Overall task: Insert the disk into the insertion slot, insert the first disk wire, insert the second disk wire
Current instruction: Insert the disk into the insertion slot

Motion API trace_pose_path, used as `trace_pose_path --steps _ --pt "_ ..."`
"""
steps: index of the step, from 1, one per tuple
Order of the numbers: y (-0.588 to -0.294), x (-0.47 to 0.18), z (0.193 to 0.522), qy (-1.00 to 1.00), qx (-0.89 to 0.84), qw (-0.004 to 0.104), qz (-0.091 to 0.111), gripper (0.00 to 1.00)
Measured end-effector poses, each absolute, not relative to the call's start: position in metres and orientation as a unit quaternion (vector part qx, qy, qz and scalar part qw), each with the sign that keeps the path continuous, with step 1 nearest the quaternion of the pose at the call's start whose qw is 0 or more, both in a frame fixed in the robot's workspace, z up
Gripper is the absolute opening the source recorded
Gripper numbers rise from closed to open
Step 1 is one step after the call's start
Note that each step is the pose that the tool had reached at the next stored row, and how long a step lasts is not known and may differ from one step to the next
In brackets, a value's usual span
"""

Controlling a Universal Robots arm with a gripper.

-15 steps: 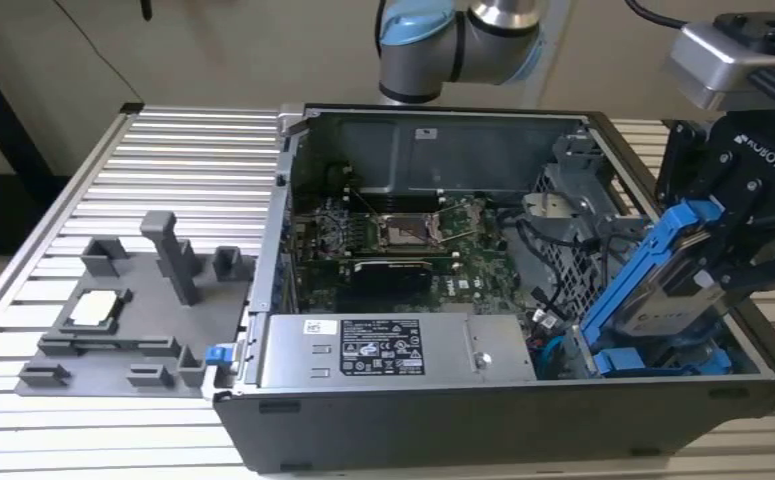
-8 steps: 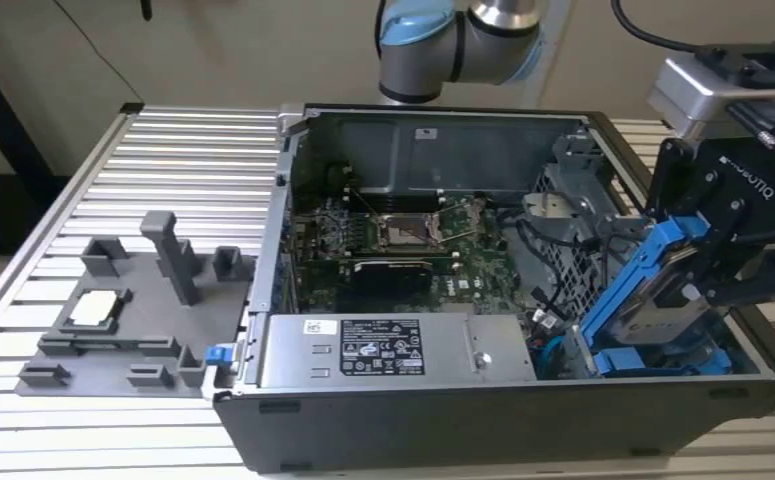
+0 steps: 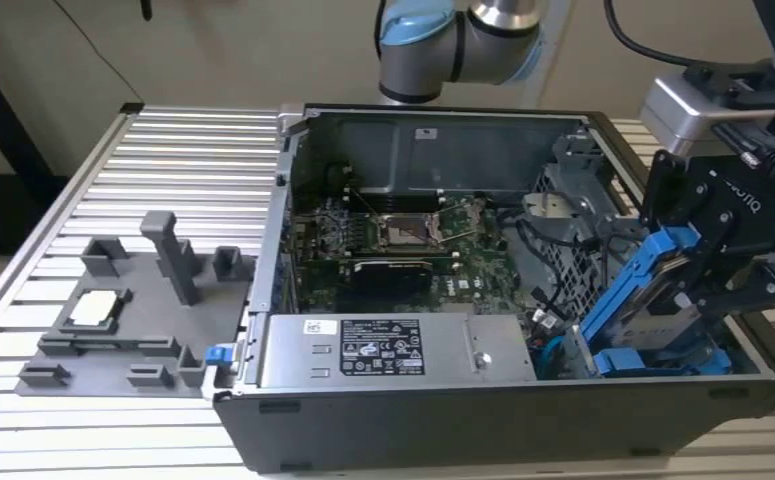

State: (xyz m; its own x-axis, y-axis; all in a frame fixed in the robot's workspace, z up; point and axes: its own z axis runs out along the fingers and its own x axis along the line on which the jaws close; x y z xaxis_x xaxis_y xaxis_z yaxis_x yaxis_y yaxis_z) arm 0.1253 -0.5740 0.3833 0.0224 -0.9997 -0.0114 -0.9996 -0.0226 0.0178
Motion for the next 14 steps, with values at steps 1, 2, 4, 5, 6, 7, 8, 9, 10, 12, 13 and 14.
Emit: trace_pose_path --steps 1,2,4,5,6,7,8,9,10,12,13,14 --pt "-0.574 0.1253 0.3832 -0.699 0.715 0.002 -0.01 0.33" --pt "-0.5741 0.1253 0.383 -0.699 0.715 0.002 -0.01 0.33" --pt "-0.574 0.1253 0.3827 -0.699 0.715 0.002 -0.01 0.33" --pt "-0.574 0.1253 0.3826 -0.699 0.715 0.002 -0.01 0.33" --pt "-0.574 0.1253 0.3824 -0.699 0.715 0.002 -0.01 0.33" --pt "-0.574 0.1252 0.3824 -0.699 0.715 0.003 -0.01 0.33" --pt "-0.574 0.1252 0.3823 -0.699 0.715 0.003 -0.01 0.34" --pt "-0.574 0.1252 0.382 -0.699 0.715 0.002 -0.01 0.4" --pt "-0.574 0.1252 0.3819 -0.699 0.715 0.002 -0.01 0.4" --pt "-0.574 0.1252 0.3816 -0.699 0.715 0.002 -0.01 0.47" --pt "-0.574 0.1252 0.3814 -0.699 0.715 0.002 -0.01 0.47" --pt "-0.574 0.1252 0.3813 -0.699 0.715 0.002 -0.01 0.47"
